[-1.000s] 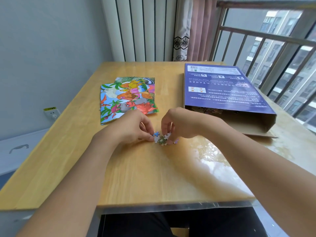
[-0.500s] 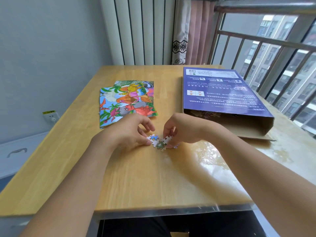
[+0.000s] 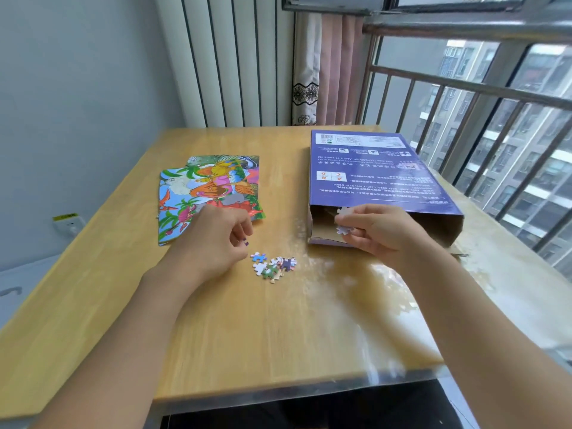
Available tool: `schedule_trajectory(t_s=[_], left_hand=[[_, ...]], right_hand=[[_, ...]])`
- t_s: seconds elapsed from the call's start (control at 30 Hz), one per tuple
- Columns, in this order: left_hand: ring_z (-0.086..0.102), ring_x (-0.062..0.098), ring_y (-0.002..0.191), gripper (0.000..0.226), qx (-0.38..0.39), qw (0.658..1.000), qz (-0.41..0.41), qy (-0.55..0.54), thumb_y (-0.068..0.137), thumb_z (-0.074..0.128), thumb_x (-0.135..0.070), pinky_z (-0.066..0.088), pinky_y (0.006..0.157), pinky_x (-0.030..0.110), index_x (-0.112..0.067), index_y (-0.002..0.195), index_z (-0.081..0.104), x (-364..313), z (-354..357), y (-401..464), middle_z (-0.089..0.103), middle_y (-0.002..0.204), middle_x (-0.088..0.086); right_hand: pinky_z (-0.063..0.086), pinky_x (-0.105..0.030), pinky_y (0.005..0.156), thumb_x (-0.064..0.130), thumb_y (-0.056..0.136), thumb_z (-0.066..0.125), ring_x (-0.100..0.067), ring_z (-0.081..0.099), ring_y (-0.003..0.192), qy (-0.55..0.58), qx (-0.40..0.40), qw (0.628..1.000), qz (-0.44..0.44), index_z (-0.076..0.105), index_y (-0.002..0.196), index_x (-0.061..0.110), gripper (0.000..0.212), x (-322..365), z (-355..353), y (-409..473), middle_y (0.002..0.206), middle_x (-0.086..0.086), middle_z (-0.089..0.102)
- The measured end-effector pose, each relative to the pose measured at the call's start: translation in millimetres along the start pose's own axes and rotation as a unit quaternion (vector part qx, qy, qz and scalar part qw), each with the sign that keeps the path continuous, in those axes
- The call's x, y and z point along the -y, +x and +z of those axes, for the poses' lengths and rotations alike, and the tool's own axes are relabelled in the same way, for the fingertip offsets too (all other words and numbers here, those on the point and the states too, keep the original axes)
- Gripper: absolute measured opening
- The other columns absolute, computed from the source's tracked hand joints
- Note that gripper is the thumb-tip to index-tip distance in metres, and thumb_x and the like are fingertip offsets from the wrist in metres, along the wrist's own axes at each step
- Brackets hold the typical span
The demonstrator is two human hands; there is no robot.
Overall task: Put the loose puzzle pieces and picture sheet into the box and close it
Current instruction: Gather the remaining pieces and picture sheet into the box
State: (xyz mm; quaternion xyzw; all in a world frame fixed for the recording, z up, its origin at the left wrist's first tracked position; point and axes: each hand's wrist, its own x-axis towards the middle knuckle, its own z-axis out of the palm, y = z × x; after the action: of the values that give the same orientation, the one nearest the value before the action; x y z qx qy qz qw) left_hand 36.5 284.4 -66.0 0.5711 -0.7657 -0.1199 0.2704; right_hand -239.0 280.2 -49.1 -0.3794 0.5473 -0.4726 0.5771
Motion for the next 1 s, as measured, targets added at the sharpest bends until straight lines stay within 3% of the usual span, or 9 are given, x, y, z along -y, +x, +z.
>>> schedule_trajectory(t_s=[0.13,0.23,0.3,0.4,0.5,0.6,0.73,0.83,1.0], left_hand=[[0.065,0.009,0.057,0.019,-0.108,0.963,-0.085,-0.233,0.076,0.072,0.009,0.056,0.058,0.023,-0.009,0.080,0.068,-26.5,-4.6,7.0,0.070,0.071,0.002],[0.068,0.014,0.062,0.018,-0.051,0.884,-0.129,-0.446,0.080,0.074,0.009,0.057,0.057,0.025,-0.005,0.087,0.065,-64.2,1.1,18.2,0.071,0.072,0.007],[0.067,0.015,0.059,0.019,-0.012,0.885,-0.125,-0.448,0.079,0.075,0.009,0.058,0.058,0.026,-0.006,0.085,0.064,-88.3,17.8,28.8,0.071,0.073,0.011],[0.068,0.019,0.055,0.018,-0.007,0.920,-0.104,-0.378,0.077,0.075,0.007,0.060,0.062,0.033,-0.007,0.081,0.065,-113.2,54.6,43.9,0.073,0.074,0.014],[0.069,0.016,0.062,0.018,-0.061,0.977,-0.033,-0.201,0.078,0.075,-0.001,0.059,0.065,0.034,-0.015,0.079,0.064,-121.1,83.7,56.0,0.071,0.070,0.000],[0.060,0.022,0.070,0.015,-0.112,0.991,0.063,-0.019,0.083,0.069,-0.005,0.049,0.063,0.034,-0.017,0.084,0.060,-112.2,86.1,52.3,0.067,0.080,0.000],[0.060,0.015,0.065,0.015,-0.150,0.987,0.055,-0.021,0.079,0.079,-0.018,0.051,0.063,0.032,-0.022,0.081,0.064,-76.7,56.9,44.7,0.065,0.077,-0.007],[0.055,0.001,0.065,0.013,-0.080,0.996,-0.024,-0.032,0.080,0.080,-0.024,0.044,0.064,0.022,-0.025,0.089,0.070,-37.6,22.9,30.7,0.060,0.076,-0.017],[0.056,-0.002,0.068,0.030,0.111,0.985,-0.090,-0.092,0.075,0.085,-0.034,0.049,0.074,0.023,-0.033,0.102,0.071,20.6,-4.6,-5.8,0.066,0.090,-0.019]], right_hand=[[0.056,-0.017,0.052,-0.005,0.086,0.071,-0.009,0.066,0.057,0.105,-0.039,0.989,0.096,0.066,0.092,0.003,0.011,0.7,-21.1,7.2,0.080,-0.007,0.064],[0.060,-0.024,0.061,-0.007,0.089,0.067,-0.021,0.069,0.090,0.189,-0.081,0.975,0.086,0.061,0.111,0.000,0.024,7.0,-29.1,19.5,0.102,-0.015,0.065],[0.058,-0.036,0.086,-0.009,0.094,0.057,-0.030,0.060,0.118,0.238,-0.068,0.965,0.081,0.054,0.126,-0.005,0.032,10.3,-30.8,25.0,0.124,-0.022,0.059],[0.045,-0.040,0.109,-0.012,0.096,0.045,-0.031,0.058,0.123,0.253,-0.040,0.965,0.061,0.051,0.124,-0.012,0.029,5.3,-25.9,17.3,0.124,-0.024,0.060],[0.043,-0.046,0.113,-0.016,0.090,0.052,-0.022,0.061,0.103,0.152,-0.105,0.982,-0.031,0.059,0.090,-0.001,0.016,-7.0,-26.4,-3.9,0.088,-0.010,0.059],[0.053,-0.045,0.099,-0.007,0.086,0.063,-0.012,0.069,0.095,-0.065,-0.123,0.976,-0.165,0.071,0.099,0.013,0.026,-22.7,-21.8,-24.6,0.085,0.004,0.070],[0.057,-0.031,0.078,0.004,0.086,0.061,-0.011,0.068,0.086,-0.426,-0.047,0.833,-0.350,0.077,0.097,0.019,0.024,-38.8,-13.0,-23.7,0.092,0.006,0.074],[0.053,-0.041,0.072,0.013,0.086,0.056,-0.022,0.062,0.083,-0.558,0.004,0.723,-0.407,0.074,0.096,0.021,0.023,-33.3,-0.1,-16.8,0.088,0.004,0.069],[0.046,-0.031,0.078,0.041,0.084,0.077,-0.016,0.056,0.088,-0.593,0.127,0.725,-0.327,0.068,0.122,0.018,0.045,-36.7,38.7,-10.7,0.100,0.005,0.057]])
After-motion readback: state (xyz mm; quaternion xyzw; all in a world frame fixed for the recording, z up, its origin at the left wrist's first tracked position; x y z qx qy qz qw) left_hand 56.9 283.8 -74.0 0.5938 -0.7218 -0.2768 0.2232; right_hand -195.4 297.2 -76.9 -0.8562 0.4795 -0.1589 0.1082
